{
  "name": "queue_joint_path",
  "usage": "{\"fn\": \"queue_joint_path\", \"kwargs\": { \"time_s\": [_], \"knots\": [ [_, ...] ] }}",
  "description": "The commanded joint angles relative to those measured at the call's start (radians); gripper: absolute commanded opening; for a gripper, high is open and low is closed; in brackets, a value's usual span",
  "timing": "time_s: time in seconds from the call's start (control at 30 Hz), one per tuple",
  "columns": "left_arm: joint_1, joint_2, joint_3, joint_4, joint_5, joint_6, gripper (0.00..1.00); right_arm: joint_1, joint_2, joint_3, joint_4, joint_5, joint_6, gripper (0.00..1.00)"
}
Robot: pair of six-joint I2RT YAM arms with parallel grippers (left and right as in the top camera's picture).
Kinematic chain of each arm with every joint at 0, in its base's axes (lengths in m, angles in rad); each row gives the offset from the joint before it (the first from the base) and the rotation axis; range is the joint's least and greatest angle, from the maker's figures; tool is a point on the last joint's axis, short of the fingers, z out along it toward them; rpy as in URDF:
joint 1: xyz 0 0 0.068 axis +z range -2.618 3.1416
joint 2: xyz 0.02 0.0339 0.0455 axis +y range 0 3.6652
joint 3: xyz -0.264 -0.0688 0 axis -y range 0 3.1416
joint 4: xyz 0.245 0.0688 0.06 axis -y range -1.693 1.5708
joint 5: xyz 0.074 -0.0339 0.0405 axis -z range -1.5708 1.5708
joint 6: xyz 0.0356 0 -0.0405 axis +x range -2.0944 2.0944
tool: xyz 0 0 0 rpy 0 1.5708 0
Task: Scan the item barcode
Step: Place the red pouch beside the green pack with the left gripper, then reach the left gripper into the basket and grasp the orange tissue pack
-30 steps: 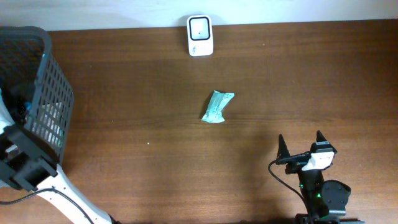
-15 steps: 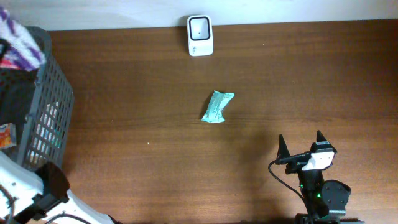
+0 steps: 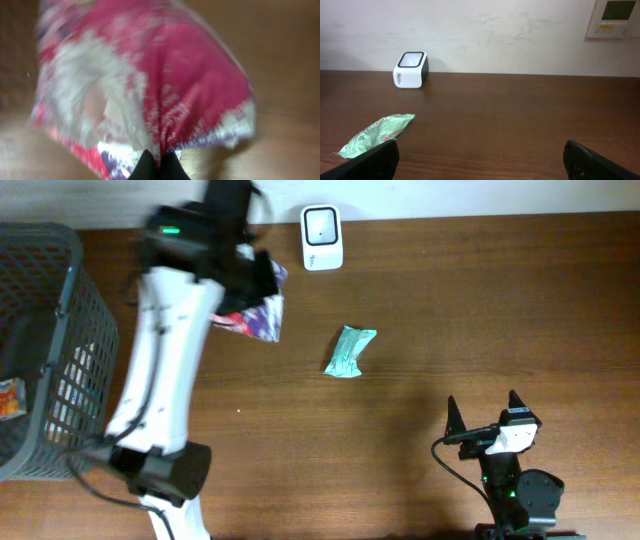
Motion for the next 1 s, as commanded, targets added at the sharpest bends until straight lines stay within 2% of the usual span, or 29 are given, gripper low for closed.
{"fn": "queue_joint_path", "kwargs": {
  "time_s": [0.0, 0.1, 0.17, 0.2, 0.23, 0.3, 0.33, 0.37, 0.43, 0.53, 0.63, 0.7, 0.8, 0.9, 0.97],
  "knots": [
    [-0.079, -0.001, -0.238, 0.200, -0.130, -0.104, 0.00, 0.009, -0.006, -0.009, -0.001, 0.008, 0.004, 0.99],
    [-0.121, -0.001, -0.485, 0.460, -0.129, -0.105, 0.00, 0.009, -0.006, -0.009, -0.001, 0.008, 0.004, 0.99],
    [-0.135, -0.001, -0.587, 0.533, -0.130, -0.162, 0.00, 0.009, -0.006, -0.009, -0.001, 0.008, 0.004, 0.99],
    [-0.146, -0.001, -0.659, 0.587, -0.130, -0.214, 0.03, 0.009, -0.006, -0.009, -0.001, 0.008, 0.005, 0.99],
    [-0.154, -0.001, -0.714, 0.639, -0.130, -0.235, 0.20, 0.009, -0.006, -0.009, -0.001, 0.008, 0.004, 0.99],
    [-0.158, -0.001, -0.751, 0.663, -0.131, -0.233, 0.88, 0.009, -0.006, -0.009, -0.001, 0.008, 0.004, 0.99],
    [-0.157, -0.001, -0.751, 0.667, -0.147, -0.231, 0.99, 0.009, -0.006, -0.009, -0.001, 0.008, 0.004, 0.99],
    [-0.157, -0.002, -0.750, 0.678, -0.169, -0.187, 0.99, 0.009, -0.006, -0.009, -0.001, 0.008, 0.004, 0.99],
    [-0.153, -0.008, -0.689, 0.662, -0.170, -0.005, 0.99, 0.009, -0.006, -0.009, -0.001, 0.008, 0.004, 0.99],
    [-0.137, -0.066, -0.491, 0.548, -0.172, 0.065, 0.99, 0.009, -0.006, -0.009, -0.001, 0.008, 0.004, 0.99],
    [-0.043, -0.166, -0.273, 0.448, -0.223, 0.162, 0.99, 0.009, -0.006, -0.009, -0.001, 0.008, 0.004, 0.99],
    [0.060, -0.238, -0.171, 0.391, -0.323, 0.172, 0.99, 0.009, -0.006, -0.009, -0.001, 0.008, 0.004, 0.99],
    [0.330, -0.362, -0.132, 0.377, -0.449, 0.172, 0.99, 0.009, -0.006, -0.009, -0.001, 0.008, 0.004, 0.99],
    [0.660, -0.382, -0.143, 0.354, -0.451, 0.171, 0.99, 0.009, -0.006, -0.009, -0.001, 0.008, 0.004, 0.99],
    [0.800, -0.359, -0.197, 0.354, -0.451, 0.175, 1.00, 0.009, -0.006, -0.009, -0.001, 0.008, 0.004, 0.99]
  ]
}}
